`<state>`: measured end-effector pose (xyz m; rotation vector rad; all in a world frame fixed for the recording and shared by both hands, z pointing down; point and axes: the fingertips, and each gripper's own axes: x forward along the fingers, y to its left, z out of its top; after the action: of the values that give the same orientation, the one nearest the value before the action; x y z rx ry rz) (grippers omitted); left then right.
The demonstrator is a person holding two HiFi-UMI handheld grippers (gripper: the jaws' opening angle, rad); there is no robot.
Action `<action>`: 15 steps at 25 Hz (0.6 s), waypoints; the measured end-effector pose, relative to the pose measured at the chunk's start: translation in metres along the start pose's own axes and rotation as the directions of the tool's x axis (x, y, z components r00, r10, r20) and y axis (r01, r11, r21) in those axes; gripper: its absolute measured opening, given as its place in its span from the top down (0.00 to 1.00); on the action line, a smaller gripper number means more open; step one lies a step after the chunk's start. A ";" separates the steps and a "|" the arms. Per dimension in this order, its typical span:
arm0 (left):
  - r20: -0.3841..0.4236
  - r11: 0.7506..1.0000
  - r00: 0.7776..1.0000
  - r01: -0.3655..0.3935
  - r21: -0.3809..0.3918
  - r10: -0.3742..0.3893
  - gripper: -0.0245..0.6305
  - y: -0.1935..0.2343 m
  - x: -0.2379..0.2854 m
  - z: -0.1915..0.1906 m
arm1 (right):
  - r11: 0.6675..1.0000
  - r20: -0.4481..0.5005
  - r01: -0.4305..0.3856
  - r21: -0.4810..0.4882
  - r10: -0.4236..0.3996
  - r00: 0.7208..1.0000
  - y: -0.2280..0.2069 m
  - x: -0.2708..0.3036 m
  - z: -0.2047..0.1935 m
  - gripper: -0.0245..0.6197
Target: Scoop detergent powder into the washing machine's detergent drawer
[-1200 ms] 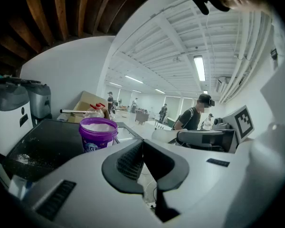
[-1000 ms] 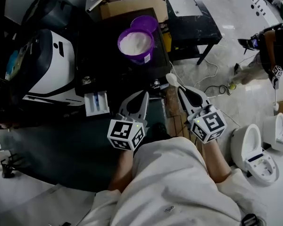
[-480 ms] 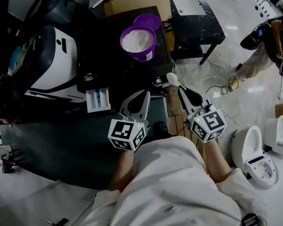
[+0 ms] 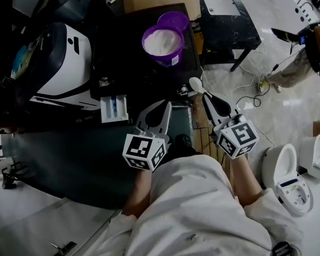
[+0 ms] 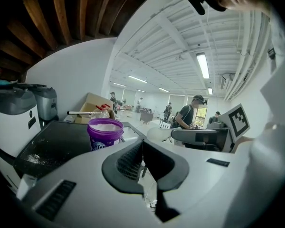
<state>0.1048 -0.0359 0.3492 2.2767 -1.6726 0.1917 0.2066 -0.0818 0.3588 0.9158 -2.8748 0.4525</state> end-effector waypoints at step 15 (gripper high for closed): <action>0.020 0.999 0.999 0.027 -0.020 -0.026 0.93 0.034 0.018 0.015 | 0.999 0.016 0.015 -0.040 -0.014 1.000 -0.002 0.043 0.028 0.94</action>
<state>0.0776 -0.0664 0.3463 2.2920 -1.6455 0.1458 0.1723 -0.1155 0.3399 0.9375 -2.8779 0.3864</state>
